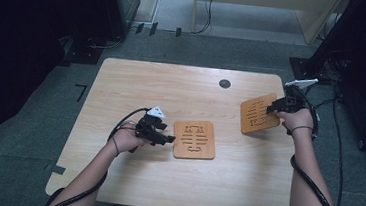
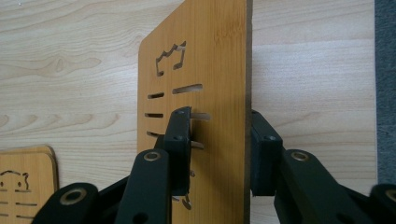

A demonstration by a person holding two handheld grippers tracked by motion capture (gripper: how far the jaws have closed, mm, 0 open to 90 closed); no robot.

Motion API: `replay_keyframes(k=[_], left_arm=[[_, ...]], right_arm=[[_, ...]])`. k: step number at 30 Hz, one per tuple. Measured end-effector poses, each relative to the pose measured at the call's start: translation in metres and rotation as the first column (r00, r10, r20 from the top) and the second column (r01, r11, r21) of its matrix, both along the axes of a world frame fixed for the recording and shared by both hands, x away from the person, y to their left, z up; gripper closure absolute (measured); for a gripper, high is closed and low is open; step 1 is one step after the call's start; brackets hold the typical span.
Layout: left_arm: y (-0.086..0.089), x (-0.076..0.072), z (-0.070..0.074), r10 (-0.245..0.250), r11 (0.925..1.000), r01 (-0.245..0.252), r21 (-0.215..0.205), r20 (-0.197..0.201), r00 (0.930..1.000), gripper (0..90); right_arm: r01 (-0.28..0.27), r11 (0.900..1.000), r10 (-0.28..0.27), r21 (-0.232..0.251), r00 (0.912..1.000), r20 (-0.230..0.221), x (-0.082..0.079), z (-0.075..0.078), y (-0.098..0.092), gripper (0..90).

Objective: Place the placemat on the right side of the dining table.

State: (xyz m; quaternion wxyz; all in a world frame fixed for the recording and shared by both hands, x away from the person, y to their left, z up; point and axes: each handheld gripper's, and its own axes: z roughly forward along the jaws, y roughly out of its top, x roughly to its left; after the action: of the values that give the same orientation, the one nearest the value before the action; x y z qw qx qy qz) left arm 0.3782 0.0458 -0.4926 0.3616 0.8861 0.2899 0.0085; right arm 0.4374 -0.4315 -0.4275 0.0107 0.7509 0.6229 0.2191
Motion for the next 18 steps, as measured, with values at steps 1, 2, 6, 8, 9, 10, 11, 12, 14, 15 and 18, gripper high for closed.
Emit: replay_keyframes(k=[1,2,6,8,9,10,11,12,14,15,18], left_arm=[[0.0,0.0,0.0,0.0,1.0,0.0,0.0,0.0,1.0,29.7],[0.0,0.0,0.0,0.002,1.0,-0.002,-0.001,-0.001,1.0,29.7],[-0.001,0.0,-0.001,0.001,1.0,-0.001,-0.001,-0.002,1.0,29.7],[-0.001,0.0,-0.001,0.0,1.0,0.0,0.0,-0.003,1.0,29.6],[-0.001,0.0,-0.001,0.0,1.0,0.0,-0.003,-0.002,1.0,29.5],[-0.001,0.0,-0.001,0.0,1.0,0.0,-0.003,-0.002,1.0,29.5],[-0.001,0.0,-0.001,0.0,1.0,0.0,-0.003,-0.002,1.0,29.5],[-0.001,0.0,-0.001,0.0,1.0,0.0,-0.002,-0.002,1.0,29.4],[-0.001,0.0,-0.001,-0.001,1.0,0.001,-0.001,-0.001,1.0,29.4],[-0.001,0.0,-0.001,-0.001,1.0,0.001,-0.001,-0.001,1.0,29.4],[-0.001,0.0,-0.001,0.0,1.0,0.0,-0.002,-0.002,1.0,29.5]], right_arm=[[0.0,1.0,0.0,0.0,1.0,0.0,0.0,0.0,0.0,67.2],[0.003,1.0,-0.003,0.007,1.0,0.0,0.0,-0.001,0.0,67.1],[0.005,1.0,-0.005,0.013,1.0,-0.003,-0.001,-0.004,-0.002,66.0],[0.008,1.0,-0.008,0.016,1.0,-0.001,-0.001,-0.006,-0.003,65.7],[0.01,1.0,-0.01,0.02,1.0,0.0,-0.001,-0.006,-0.003,65.7],[0.01,1.0,-0.01,0.025,1.0,0.001,-0.001,-0.007,-0.003,65.2],[0.01,1.0,-0.01,0.025,1.0,0.001,-0.001,-0.007,-0.003,65.2],[0.008,1.0,-0.008,0.023,1.0,0.003,-0.002,-0.009,-0.003,64.4],[0.005,1.0,-0.005,0.019,1.0,0.009,-0.002,-0.011,-0.004,63.6],[0.005,1.0,-0.005,0.019,1.0,0.009,-0.002,-0.011,-0.004,63.6],[0.008,1.0,-0.008,0.029,0.9999,0.01,-0.003,-0.013,-0.005,63.1]])
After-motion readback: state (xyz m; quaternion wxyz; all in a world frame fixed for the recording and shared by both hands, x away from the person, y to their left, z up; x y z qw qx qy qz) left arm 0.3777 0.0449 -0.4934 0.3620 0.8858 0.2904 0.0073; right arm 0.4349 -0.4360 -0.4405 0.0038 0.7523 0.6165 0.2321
